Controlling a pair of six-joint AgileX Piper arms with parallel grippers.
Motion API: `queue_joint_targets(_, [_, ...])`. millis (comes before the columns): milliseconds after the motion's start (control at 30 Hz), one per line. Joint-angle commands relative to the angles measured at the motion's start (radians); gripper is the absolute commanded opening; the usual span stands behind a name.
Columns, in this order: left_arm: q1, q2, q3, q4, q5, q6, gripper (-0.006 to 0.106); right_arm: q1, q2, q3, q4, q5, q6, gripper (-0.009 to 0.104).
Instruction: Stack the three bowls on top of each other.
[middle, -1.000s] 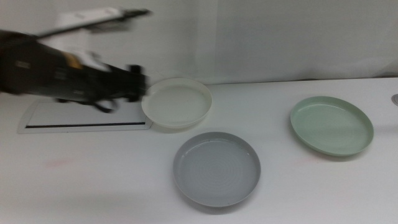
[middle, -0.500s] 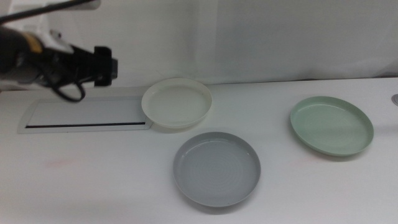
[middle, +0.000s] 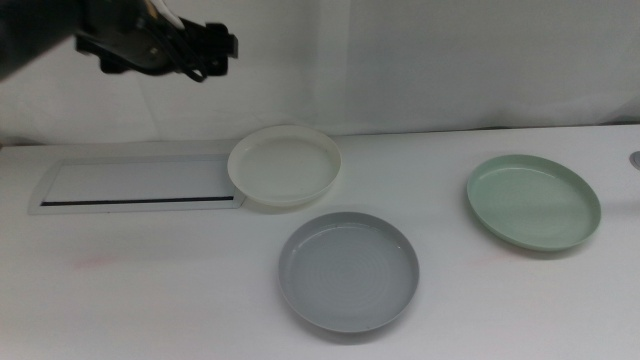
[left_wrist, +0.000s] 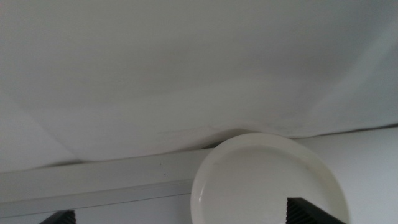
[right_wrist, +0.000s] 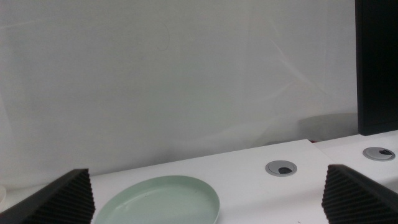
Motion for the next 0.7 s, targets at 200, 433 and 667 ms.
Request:
queue_joint_targets(200, [0.046,0.246,-0.100,-0.020,0.005,-0.058,0.087,-0.005,-0.004,0.015,0.008,-0.009,-0.005,0.103])
queue_joint_targets(433, [0.048,0.384,-0.139,-0.050,-0.003,-0.066,0.087,-0.005,-0.004,0.015,0.008,-0.009,-0.005,0.103])
queue_joint_targets(667, [0.051,0.499,-0.217,-0.108,0.060,-0.054,0.087,-0.005,-0.004,0.015,0.008,-0.007,-0.005,0.103])
